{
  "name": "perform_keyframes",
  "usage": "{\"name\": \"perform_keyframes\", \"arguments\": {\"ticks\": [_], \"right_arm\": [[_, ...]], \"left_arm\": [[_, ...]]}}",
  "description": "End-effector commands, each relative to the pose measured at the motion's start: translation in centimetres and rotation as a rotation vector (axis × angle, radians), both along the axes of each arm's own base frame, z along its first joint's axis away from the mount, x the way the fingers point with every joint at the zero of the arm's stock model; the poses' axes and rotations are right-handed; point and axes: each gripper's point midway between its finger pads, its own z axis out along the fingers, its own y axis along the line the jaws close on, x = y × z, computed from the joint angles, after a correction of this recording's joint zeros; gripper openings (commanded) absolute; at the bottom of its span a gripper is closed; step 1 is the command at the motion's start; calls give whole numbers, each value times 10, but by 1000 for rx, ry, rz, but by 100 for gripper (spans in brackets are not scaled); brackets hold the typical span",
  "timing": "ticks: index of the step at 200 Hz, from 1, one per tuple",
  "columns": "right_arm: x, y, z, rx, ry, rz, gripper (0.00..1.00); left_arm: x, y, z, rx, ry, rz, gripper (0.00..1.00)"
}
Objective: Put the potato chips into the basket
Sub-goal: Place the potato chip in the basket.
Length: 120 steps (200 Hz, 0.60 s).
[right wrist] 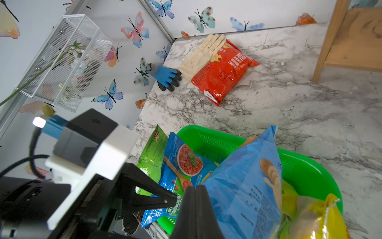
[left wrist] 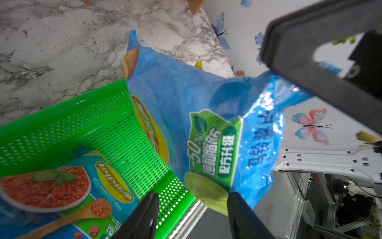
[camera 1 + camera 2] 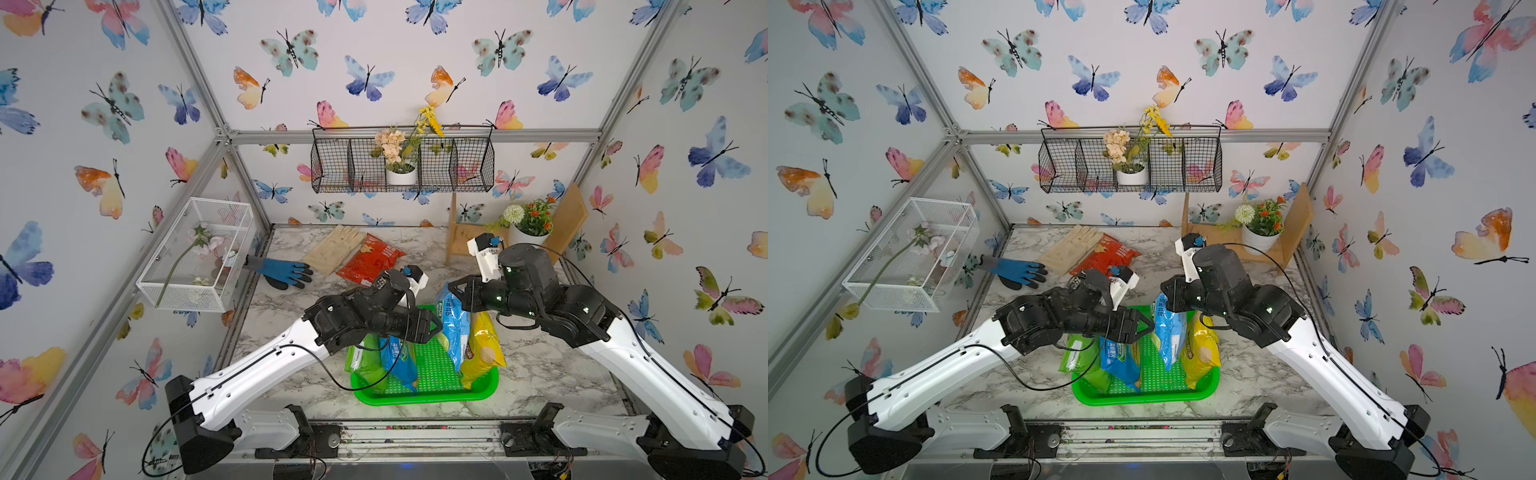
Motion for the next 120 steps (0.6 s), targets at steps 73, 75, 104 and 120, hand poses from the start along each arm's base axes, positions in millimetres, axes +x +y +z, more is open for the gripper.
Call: {"name": "perform_keyframes", "arguments": {"ticks": [73, 75, 104, 120], "right_arm": [[-47, -2, -62, -48, 225, 153, 2], [-48, -2, -63, -47, 225, 154, 2], [-43, -4, -71, -60, 219, 140, 2], [-40, 0, -78, -64, 234, 151, 2]], "left_arm": [[7, 9, -36, 177, -29, 56, 55], [7, 9, -36, 179, -27, 54, 55], [1, 9, -41, 211, -2, 34, 55], [-3, 13, -44, 218, -5, 32, 58]]}}
